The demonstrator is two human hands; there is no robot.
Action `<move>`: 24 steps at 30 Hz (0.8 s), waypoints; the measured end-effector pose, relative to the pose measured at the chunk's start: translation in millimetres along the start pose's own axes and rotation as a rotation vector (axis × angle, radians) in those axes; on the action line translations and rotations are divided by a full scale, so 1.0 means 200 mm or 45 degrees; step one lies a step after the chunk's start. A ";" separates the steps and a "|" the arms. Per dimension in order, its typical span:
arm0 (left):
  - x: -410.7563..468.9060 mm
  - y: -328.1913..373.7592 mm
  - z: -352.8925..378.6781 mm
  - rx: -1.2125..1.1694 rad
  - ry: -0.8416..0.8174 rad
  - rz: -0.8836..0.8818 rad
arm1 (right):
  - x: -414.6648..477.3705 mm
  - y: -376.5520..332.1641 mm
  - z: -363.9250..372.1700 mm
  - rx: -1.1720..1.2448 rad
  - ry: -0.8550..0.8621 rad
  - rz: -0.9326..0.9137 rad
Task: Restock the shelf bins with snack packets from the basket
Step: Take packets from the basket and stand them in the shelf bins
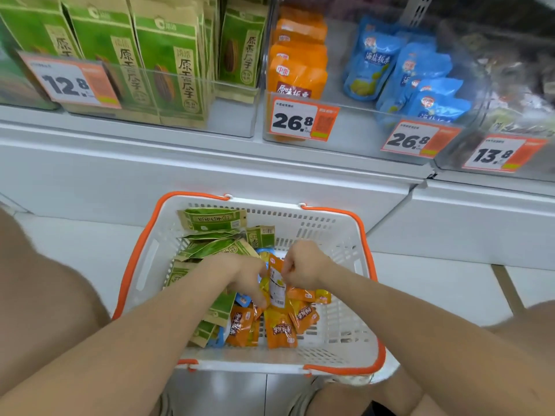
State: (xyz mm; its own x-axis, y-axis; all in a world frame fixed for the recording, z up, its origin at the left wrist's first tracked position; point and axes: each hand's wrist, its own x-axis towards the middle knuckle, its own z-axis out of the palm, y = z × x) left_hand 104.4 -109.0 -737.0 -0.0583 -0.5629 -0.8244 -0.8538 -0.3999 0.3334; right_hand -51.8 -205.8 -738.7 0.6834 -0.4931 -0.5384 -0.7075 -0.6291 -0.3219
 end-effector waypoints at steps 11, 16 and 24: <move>-0.23 0.21 -0.10 -0.732 0.894 0.595 | -0.32 -0.28 -0.56 0.634 0.573 0.094; -0.39 0.31 -0.24 -0.985 1.081 0.694 | -0.51 -0.30 -0.88 -0.375 0.732 -0.085; -0.70 0.46 -0.58 -0.877 1.466 0.886 | -0.74 -0.33 -1.28 -0.170 0.946 -0.098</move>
State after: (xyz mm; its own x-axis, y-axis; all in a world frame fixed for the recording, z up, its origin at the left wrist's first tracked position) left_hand 93.7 -151.1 -537.5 0.3671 -0.8894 0.2725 -0.4064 0.1102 0.9070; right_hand -60.2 -245.4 -437.3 0.7051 -0.6900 0.1634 -0.6572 -0.7224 -0.2149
